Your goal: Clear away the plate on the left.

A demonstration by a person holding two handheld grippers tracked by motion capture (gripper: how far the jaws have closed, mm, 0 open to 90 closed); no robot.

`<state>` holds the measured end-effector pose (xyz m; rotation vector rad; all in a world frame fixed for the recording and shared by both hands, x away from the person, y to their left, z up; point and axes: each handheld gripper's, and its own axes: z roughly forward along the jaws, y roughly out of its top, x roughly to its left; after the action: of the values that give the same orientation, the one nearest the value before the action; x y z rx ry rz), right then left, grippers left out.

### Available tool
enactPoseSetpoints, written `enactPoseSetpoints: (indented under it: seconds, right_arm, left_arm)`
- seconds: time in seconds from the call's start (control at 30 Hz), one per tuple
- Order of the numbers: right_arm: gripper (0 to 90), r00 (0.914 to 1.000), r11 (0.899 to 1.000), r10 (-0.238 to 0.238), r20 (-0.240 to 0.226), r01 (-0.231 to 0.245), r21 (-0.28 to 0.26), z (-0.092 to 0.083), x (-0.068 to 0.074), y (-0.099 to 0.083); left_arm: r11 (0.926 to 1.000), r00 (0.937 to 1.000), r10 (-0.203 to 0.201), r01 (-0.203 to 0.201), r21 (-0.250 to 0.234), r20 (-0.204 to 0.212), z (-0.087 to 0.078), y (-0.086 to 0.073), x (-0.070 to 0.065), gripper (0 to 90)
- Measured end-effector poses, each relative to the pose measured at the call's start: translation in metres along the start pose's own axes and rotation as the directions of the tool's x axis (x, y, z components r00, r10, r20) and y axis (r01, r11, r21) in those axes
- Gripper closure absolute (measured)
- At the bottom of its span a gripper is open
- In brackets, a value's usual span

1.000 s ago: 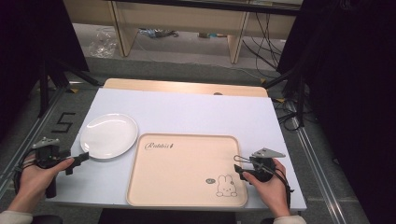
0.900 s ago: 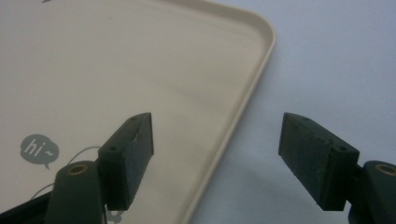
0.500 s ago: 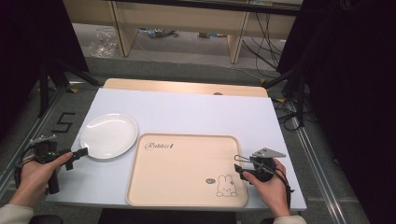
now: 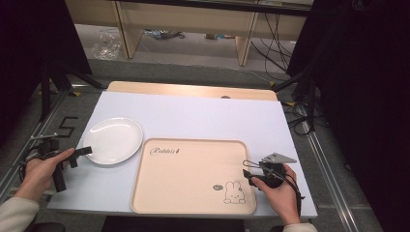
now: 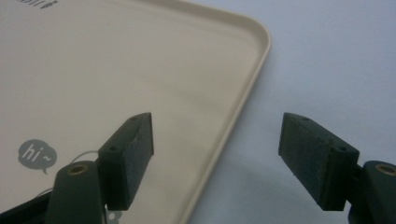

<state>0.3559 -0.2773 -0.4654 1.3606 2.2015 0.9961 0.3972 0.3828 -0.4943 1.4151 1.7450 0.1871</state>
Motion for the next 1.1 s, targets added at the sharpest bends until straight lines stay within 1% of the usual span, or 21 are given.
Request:
enactPoseSetpoints:
  seconds: [0.03,0.07,0.13,0.17,0.2,0.23,0.3,0.37,0.47,0.6,0.63,0.67,0.73,0.77,0.83,0.87,0.9,0.97,1.03,1.07,1.1]
  right_arm:
    - [27.4,1.0000,1.000,-0.001,-0.001,0.001,-0.001,0.000,0.000,0.000]
    - [27.4,1.0000,1.000,-0.001,-0.001,0.001,-0.001,0.000,0.000,0.000]
    - [27.3,1.0000,1.000,0.001,-0.001,-0.001,0.000,0.000,0.000,0.000]
    - [27.4,1.0000,1.000,-0.001,-0.010,0.001,0.000,0.001,0.000,0.000]
    - [27.4,0.9999,1.000,0.000,-0.011,0.000,0.000,0.001,0.000,0.000]
    - [27.3,1.0000,1.000,0.001,0.001,-0.001,-0.002,0.000,0.000,0.000]
    - [27.3,0.9999,1.000,-0.015,0.001,0.015,-0.008,0.001,-0.001,0.000]
    - [27.3,0.9999,1.000,-0.016,0.003,0.016,-0.013,0.001,-0.002,0.000]
    - [27.3,1.0000,1.000,-0.006,-0.002,0.006,-0.005,0.000,-0.001,0.000]
    - [27.3,0.9999,1.000,-0.015,0.002,0.016,-0.014,0.001,-0.001,0.000]
    - [27.3,0.9999,1.000,-0.015,0.001,0.015,-0.017,0.001,-0.002,0.000]
    - [27.3,1.0000,1.000,0.005,-0.002,-0.005,-0.012,0.000,0.000,0.000]
    - [27.3,1.0000,1.000,-0.001,-0.004,0.001,-0.013,0.000,-0.001,0.000]
    - [27.3,0.9999,1.000,-0.015,0.000,0.015,-0.017,0.001,-0.002,0.000]
    - [27.3,0.9999,1.000,-0.010,0.001,0.010,-0.012,0.001,-0.001,0.000]
    - [27.3,1.0000,1.000,0.004,-0.003,-0.004,-0.005,0.000,0.000,0.000]
    - [27.3,0.9999,1.000,-0.014,0.001,0.014,-0.010,0.000,-0.001,0.000]
    - [27.3,0.9999,1.000,-0.015,0.000,0.015,-0.018,0.001,-0.002,0.000]
    - [27.3,1.0000,1.000,-0.009,0.000,0.009,-0.012,0.000,-0.001,0.000]
    - [27.3,0.9999,1.000,-0.016,-0.001,0.016,-0.011,0.000,-0.001,0.000]
    - [27.3,0.9999,1.000,-0.015,-0.001,0.015,-0.011,0.000,-0.001,0.000]
  left_arm:
    - [0.9999,0.9999,-0.009,0.009,-0.007,0.013,0.002,0.000,0.001,32.5]
    - [0.9999,1.0000,-0.010,0.010,0.005,0.002,0.002,0.002,0.000,33.4]
    - [1.0000,1.0000,-0.006,0.006,0.008,-0.003,0.004,0.003,0.000,34.5]
    - [1.0000,1.0000,-0.005,0.005,0.007,0.002,0.005,0.004,0.000,34.9]
    - [0.9998,0.9999,-0.011,0.011,0.017,0.000,0.005,0.005,0.000,35.2]
    - [0.9997,0.9998,-0.022,0.022,0.011,0.001,0.006,0.006,-0.001,35.6]
    - [0.9992,0.9992,-0.038,0.038,0.013,0.011,0.008,0.007,0.000,36.4]
    - [0.9976,0.9973,-0.069,0.069,0.010,0.023,0.009,0.009,0.001,37.4]
    - [0.9956,0.9952,-0.093,0.093,0.011,0.029,0.011,0.010,0.002,39.0]
    - [0.9930,0.9925,-0.117,0.116,0.022,0.037,0.012,0.013,0.003,39.4]
    - [0.9927,0.9919,-0.120,0.120,0.016,0.040,0.013,0.013,0.003,39.5]
    - [0.9923,0.9914,-0.123,0.123,0.015,0.044,0.014,0.013,0.003,39.6]
    - [0.9916,0.9909,-0.128,0.127,0.022,0.042,0.015,0.015,0.002,39.8]
    - [0.9915,0.9907,-0.129,0.128,0.022,0.042,0.016,0.015,0.002,39.8]
    - [0.9908,0.9900,-0.134,0.133,0.025,0.044,0.017,0.016,0.002,39.9]
    - [0.9904,0.9897,-0.136,0.135,0.028,0.043,0.018,0.017,0.002,40.0]
    - [0.9897,0.9888,-0.141,0.140,0.028,0.048,0.018,0.017,0.002,40.4]
    - [0.9864,0.9846,-0.163,0.162,0.030,0.062,0.020,0.018,0.002,41.2]
    - [0.9848,0.9831,-0.172,0.171,0.033,0.062,0.021,0.019,0.003,42.4]
    - [0.9835,0.9815,-0.180,0.178,0.029,0.066,0.021,0.019,0.003,43.3]
    - [0.9826,0.9811,-0.184,0.182,0.036,0.059,0.021,0.020,0.004,44.6]
